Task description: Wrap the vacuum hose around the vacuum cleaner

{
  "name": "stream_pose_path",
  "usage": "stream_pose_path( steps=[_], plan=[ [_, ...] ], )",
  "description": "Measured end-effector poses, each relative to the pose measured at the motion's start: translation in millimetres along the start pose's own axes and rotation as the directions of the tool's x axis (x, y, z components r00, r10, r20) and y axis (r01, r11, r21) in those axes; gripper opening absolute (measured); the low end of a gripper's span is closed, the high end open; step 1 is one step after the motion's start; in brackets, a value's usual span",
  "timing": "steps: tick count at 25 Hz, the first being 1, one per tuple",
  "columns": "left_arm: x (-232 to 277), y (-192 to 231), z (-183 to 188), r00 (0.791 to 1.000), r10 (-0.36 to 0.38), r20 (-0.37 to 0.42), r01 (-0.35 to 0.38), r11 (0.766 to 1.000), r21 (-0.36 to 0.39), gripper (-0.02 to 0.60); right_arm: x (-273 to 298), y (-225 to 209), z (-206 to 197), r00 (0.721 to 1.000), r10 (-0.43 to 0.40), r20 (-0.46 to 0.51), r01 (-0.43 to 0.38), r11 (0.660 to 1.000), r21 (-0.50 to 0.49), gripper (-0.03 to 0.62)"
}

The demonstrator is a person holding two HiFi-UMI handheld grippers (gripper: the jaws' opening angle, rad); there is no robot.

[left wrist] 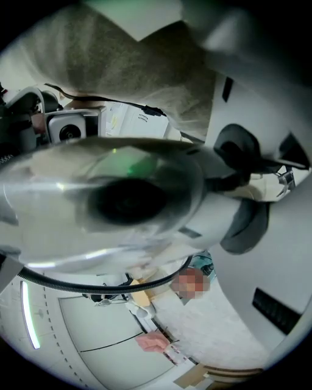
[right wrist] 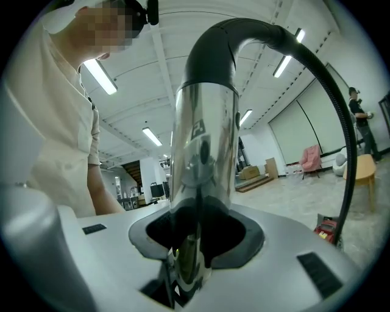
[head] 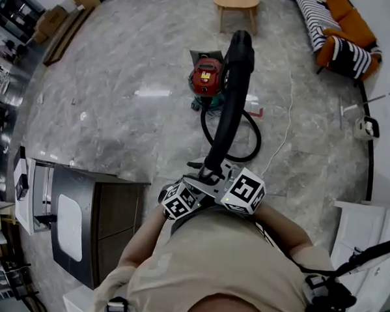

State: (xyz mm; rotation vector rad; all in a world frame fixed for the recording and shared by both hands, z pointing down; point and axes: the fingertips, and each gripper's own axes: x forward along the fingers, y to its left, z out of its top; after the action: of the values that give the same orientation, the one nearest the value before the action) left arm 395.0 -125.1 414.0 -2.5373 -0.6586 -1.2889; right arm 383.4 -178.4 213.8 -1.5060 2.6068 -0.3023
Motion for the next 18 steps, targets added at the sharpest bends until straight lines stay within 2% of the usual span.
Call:
stream_pose_path(
  steps=[7, 18],
  plan=[
    [26, 51, 29, 0.999, -0.045, 0.015, 0.044, 0.997, 0.063, 0.107, -5, -67, 8, 0.996, -0.088, -0.024, 0.088, 0.996, -0.01, 0.13],
    [33, 187, 53, 0.998, -0.034, 0.045, 0.028, 0.992, 0.126, 0.109, 47, -183, 41, 0.977, -0.204, -0.058, 0.201, 0.979, -0.043, 0.129]
  ],
)
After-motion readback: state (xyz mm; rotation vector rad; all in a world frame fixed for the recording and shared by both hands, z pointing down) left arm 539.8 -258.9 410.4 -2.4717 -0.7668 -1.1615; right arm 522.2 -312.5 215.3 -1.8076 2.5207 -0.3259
